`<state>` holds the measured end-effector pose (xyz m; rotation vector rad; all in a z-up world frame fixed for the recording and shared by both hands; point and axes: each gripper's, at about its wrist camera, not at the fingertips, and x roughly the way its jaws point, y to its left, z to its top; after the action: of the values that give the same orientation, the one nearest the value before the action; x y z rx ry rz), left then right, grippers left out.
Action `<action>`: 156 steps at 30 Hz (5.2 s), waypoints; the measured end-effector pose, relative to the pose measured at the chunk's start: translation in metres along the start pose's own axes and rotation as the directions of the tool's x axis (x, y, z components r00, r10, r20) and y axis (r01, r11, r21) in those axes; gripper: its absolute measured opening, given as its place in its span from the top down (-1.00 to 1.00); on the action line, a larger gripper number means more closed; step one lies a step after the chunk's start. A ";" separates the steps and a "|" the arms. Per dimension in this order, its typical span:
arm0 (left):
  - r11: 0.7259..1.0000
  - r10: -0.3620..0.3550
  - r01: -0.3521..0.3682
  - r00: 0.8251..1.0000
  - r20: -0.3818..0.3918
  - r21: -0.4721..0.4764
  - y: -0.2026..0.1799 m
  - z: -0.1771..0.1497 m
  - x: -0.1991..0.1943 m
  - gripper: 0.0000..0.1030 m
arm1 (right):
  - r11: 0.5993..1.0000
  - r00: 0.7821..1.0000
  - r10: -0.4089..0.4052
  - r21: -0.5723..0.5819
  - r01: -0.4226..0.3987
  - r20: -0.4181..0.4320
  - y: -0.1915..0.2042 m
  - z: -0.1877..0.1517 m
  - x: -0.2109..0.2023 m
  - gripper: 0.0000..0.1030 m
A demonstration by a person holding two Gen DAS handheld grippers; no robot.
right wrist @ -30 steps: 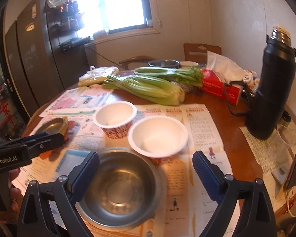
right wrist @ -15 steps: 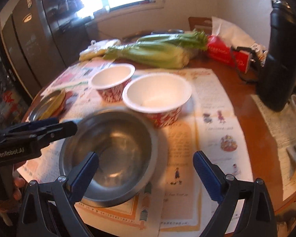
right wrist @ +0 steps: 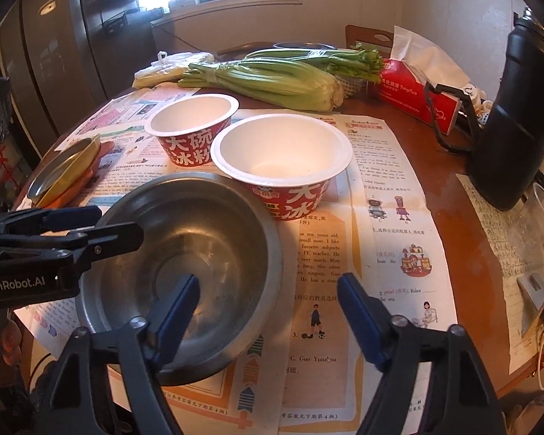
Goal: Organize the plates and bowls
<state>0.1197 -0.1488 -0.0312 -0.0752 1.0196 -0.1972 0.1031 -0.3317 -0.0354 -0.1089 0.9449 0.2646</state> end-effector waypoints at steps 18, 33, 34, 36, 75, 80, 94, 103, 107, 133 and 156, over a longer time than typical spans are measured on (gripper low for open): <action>1.000 -0.027 0.027 0.998 -0.062 0.003 -0.008 -0.005 0.012 0.15 | 0.996 0.999 0.047 -0.083 -0.045 0.016 0.028 -0.002 -0.008 -0.25; 0.999 -0.002 0.001 1.000 -0.016 -0.049 0.024 -0.008 -0.019 0.09 | 0.987 0.995 0.085 -0.141 -0.077 0.054 0.062 0.017 -0.023 -0.25; 0.998 0.001 -0.002 1.000 -0.017 -0.055 0.027 -0.009 -0.020 0.09 | 0.986 0.995 0.086 -0.147 -0.077 0.054 0.065 0.018 -0.023 -0.25; 0.998 0.003 -0.004 1.000 -0.017 -0.063 0.032 -0.010 -0.020 0.09 | 0.984 0.994 0.092 -0.156 -0.083 0.052 0.070 0.019 -0.022 -0.25; 1.000 0.015 -0.017 0.998 -0.065 -0.022 0.027 -0.011 0.001 -0.04 | 0.985 0.993 0.115 -0.123 -0.118 -0.032 0.067 0.012 0.004 -0.26; 1.000 -0.004 0.002 0.997 -0.077 -0.025 0.028 -0.011 0.004 -0.07 | 0.985 0.992 0.123 -0.116 -0.127 -0.037 0.065 0.013 0.004 -0.26; 0.998 -0.019 0.017 0.999 -0.041 -0.055 0.038 -0.004 -0.011 -0.07 | 0.986 0.989 0.147 -0.080 -0.148 -0.026 0.056 0.018 -0.001 -0.26; 0.997 -0.024 0.023 1.000 -0.010 -0.067 0.045 0.008 -0.024 -0.09 | 0.985 0.988 0.152 -0.081 -0.151 0.006 0.055 0.031 -0.012 -0.26; 0.997 -0.028 0.027 1.000 -0.004 -0.070 0.048 0.013 -0.025 -0.10 | 0.986 0.989 0.148 -0.079 -0.146 0.016 0.053 0.040 -0.013 -0.26; 0.991 -0.037 0.040 0.999 0.028 -0.131 0.070 0.103 0.000 -0.10 | 0.995 0.996 0.081 -0.066 -0.078 0.041 0.031 0.130 0.029 -0.26; 0.989 -0.050 0.041 0.996 -0.067 -0.139 0.065 0.136 0.066 0.41 | 0.979 0.995 0.065 -0.190 -0.078 -0.073 0.052 0.152 0.098 0.10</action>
<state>0.2774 -0.1022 -0.0250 -0.2187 1.1020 -0.1717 0.2632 -0.2328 -0.0249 -0.2630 0.9894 0.4213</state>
